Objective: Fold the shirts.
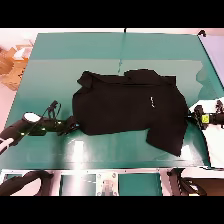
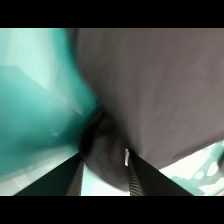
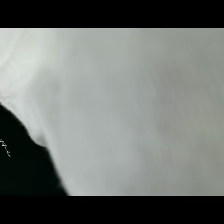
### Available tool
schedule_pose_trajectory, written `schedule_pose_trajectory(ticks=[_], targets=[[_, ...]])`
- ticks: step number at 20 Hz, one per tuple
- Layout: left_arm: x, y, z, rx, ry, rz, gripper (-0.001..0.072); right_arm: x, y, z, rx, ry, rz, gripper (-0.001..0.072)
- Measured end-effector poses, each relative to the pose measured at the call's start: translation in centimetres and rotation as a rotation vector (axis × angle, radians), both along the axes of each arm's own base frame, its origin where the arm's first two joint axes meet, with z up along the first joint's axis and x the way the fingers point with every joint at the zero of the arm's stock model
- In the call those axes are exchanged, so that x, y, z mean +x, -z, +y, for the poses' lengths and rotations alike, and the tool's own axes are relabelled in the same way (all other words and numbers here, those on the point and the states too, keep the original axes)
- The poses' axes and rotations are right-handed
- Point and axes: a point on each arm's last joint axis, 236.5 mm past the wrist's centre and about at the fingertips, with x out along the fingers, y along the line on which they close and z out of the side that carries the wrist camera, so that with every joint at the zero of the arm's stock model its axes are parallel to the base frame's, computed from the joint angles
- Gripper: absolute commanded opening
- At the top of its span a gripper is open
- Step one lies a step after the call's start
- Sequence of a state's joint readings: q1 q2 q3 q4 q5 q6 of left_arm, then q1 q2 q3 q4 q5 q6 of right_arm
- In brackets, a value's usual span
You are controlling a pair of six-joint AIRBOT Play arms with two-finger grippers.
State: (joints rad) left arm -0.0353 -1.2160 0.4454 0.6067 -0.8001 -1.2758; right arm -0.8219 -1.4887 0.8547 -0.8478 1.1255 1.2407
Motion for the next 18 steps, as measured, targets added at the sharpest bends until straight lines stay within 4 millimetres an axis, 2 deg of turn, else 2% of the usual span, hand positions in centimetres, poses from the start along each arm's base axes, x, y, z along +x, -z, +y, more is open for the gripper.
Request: schedule_pose_trajectory(ticks=[1,2,3,7,9,10,12,14,15,16,17,18], targets=[[0.0,0.3,-0.8,-0.027,-0.007,0.014,0.0174,0.0,0.0,0.0,0.001,-0.002,0.000,0.0015],[-0.1,0.5,-1.6,-0.054,-0.014,0.028,0.0172,0.0,0.0,0.1,0.002,-0.004,-0.001,0.0015],[-0.1,0.6,-2.2,-0.072,-0.011,0.036,0.0027,0.0,0.0,0.1,0.002,-0.006,-0.001,0.0015],[-0.2,0.2,-2.0,-0.069,0.070,0.020,0.0027,-0.1,-0.2,0.5,0.018,-0.019,-0.004,0.0015],[1.1,-1.1,-0.4,-0.032,0.100,-0.035,0.0027,0.1,-0.9,1.2,0.050,-0.027,-0.022,0.0014],[2.2,-2.8,0.4,-0.037,0.092,-0.074,0.0027,0.5,-1.6,1.8,0.071,-0.032,-0.045,0.0014],[3.9,-7.7,1.9,-0.047,0.109,-0.161,0.0028,1.8,-4.1,2.8,0.087,-0.042,-0.122,0.0014],[6.9,-13.9,4.3,-0.007,0.070,-0.324,0.0028,3.7,-8.7,3.8,0.090,-0.057,-0.254,0.0014],[7.7,-17.9,5.0,0.014,0.082,-0.416,0.0028,4.9,-12.1,4.4,0.098,-0.061,-0.349,0.0014],[8.9,-22.1,5.8,0.046,0.070,-0.529,0.0028,6.1,-16.6,5.0,0.105,-0.068,-0.472,0.0013],[9.7,-27.3,6.5,0.081,0.063,-0.656,0.0028,7.0,-21.3,5.6,0.105,-0.069,-0.603,0.0014],[10.0,-32.3,6.8,0.116,0.068,-0.777,0.0028,7.5,-27.1,6.4,0.103,-0.078,-0.754,0.0014]])
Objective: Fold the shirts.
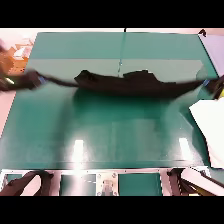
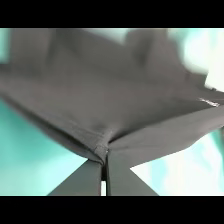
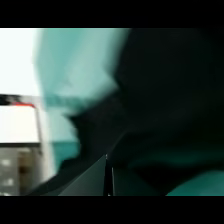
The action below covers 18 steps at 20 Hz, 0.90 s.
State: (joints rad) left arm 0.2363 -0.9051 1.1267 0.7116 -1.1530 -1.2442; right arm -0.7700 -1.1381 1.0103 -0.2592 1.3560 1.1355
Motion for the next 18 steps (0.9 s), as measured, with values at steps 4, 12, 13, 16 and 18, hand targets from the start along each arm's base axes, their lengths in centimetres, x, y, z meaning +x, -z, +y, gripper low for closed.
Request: schedule_pose_trajectory(ticks=[4,12,13,16,18], targets=[[-3.0,-19.4,0.0,0.109,-0.031,-0.479,0.0028,-4.5,-22.1,4.8,-0.075,-0.006,-0.573,0.0014],[-14.3,-37.5,-0.2,0.281,-0.173,-0.997,0.0028,-19.5,-42.9,14.8,-0.411,0.131,-1.185,0.0015],[-13.9,-37.2,0.6,0.304,-0.206,-0.981,0.0029,-19.9,-43.4,15.1,-0.443,0.149,-1.198,0.0015],[-10.5,-34.2,3.2,0.338,-0.271,-0.867,0.0028,-18.2,-42.1,13.7,-0.538,0.233,-1.098,0.0015],[-7.0,-30.4,4.4,0.331,-0.274,-0.747,0.0028,-16.2,-39.8,11.1,-0.562,0.286,-0.990,0.0015]])
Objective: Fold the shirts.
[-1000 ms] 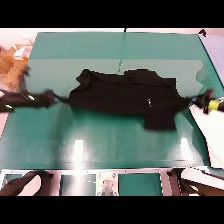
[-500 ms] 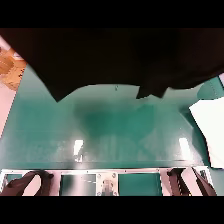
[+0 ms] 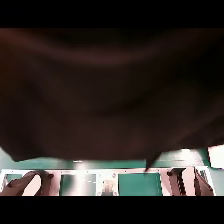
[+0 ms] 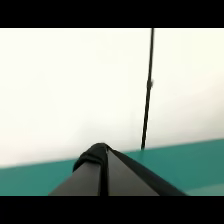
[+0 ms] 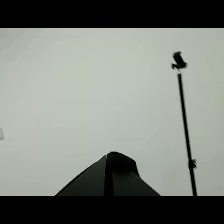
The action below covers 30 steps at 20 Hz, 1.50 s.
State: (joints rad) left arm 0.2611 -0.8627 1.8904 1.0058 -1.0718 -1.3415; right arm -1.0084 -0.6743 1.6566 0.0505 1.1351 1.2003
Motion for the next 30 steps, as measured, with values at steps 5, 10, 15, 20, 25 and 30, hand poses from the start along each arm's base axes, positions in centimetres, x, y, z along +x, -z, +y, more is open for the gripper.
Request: schedule_pose_trajectory(ticks=[5,10,15,20,25,30], targets=[[8.8,12.9,1.0,-0.084,0.059,0.339,0.0028,6.8,10.4,-6.7,0.154,0.011,0.246,0.0015],[16.1,26.8,-1.7,-0.132,0.177,0.622,0.0028,16.5,28.1,-10.0,0.318,-0.009,0.580,0.0015],[22.2,37.3,-4.6,-0.181,0.195,0.753,0.0028,24.4,43.3,-11.9,0.407,0.004,0.872,0.0015],[26.7,40.3,-6.5,-0.231,0.139,0.679,0.0028,31.8,49.4,-14.1,0.442,-0.031,0.959,0.0015],[29.0,41.2,-6.1,-0.245,0.079,0.618,0.0028,36.8,50.5,-14.8,0.469,-0.074,0.947,0.0015],[28.6,44.9,-6.5,-0.194,0.094,0.704,0.0028,36.6,52.2,-15.0,0.430,-0.117,1.003,0.0013]])
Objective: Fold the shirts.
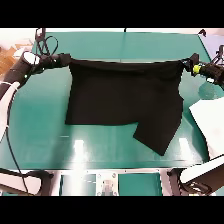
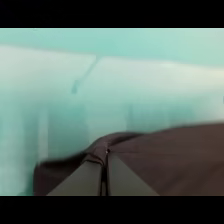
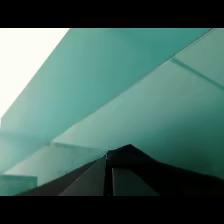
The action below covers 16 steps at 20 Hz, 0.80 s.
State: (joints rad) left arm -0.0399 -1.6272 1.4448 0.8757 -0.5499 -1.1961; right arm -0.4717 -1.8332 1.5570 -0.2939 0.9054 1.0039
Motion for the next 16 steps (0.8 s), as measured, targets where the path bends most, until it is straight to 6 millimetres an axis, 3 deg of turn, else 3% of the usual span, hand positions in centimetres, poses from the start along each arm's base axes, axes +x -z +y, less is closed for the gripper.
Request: schedule_pose_trajectory(ticks=[6,10,16], targets=[[-3.8,5.1,0.2,0.131,0.113,0.205,0.0028,-5.4,4.3,-1.8,-0.156,-0.094,0.236,0.0013],[-5.6,7.6,0.5,0.171,0.151,0.308,0.0028,-9.0,7.9,-1.8,-0.202,-0.135,0.381,0.0013],[-7.3,11.0,0.4,0.170,0.174,0.428,0.0028,-12.0,11.7,-1.2,-0.193,-0.155,0.491,0.0014]])
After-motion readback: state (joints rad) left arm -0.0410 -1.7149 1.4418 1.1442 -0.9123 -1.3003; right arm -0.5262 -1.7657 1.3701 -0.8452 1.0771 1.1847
